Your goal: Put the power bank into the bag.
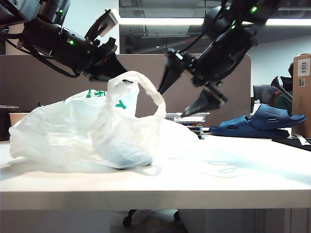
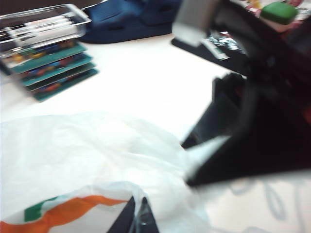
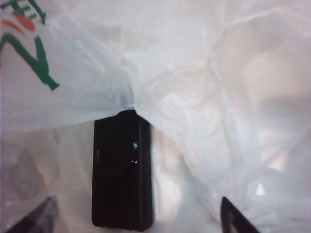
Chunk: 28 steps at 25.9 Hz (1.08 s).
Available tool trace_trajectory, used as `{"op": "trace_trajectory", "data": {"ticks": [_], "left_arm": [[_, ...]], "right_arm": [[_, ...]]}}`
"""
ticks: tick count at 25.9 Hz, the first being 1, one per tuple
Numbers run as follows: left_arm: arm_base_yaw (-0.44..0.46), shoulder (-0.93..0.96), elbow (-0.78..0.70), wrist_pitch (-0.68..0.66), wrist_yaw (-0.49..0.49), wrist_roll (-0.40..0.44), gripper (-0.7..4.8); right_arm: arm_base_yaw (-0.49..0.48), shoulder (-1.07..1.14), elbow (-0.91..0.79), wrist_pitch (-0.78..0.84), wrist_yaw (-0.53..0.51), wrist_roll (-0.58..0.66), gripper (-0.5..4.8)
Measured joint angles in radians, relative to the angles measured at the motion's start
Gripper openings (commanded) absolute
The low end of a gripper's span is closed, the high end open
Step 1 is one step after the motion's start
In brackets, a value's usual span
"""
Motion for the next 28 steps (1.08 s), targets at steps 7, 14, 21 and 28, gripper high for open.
{"op": "trace_trajectory", "data": {"ticks": [7,14,21,28], "left_arm": [[-0.003,0.0,0.0,-0.005,0.21,-0.002,2.92],[-0.002,-0.043,0.0,-0.011,0.175,-0.002,3.11],[-0.002,-0.143,0.0,-0.007,0.029,0.0,3.11],[-0.002,-0.246,0.0,-0.005,-0.21,0.022,3.1]], "right_arm": [[-0.079,-0.077,0.0,-0.022,0.008,-0.027,2.08],[-0.135,-0.114,0.0,-0.11,0.024,-0.107,0.76],[-0.148,-0.121,0.0,-0.119,0.026,-0.128,-0.09],[-0.176,-0.175,0.0,-0.12,0.08,-0.155,-0.09]]}}
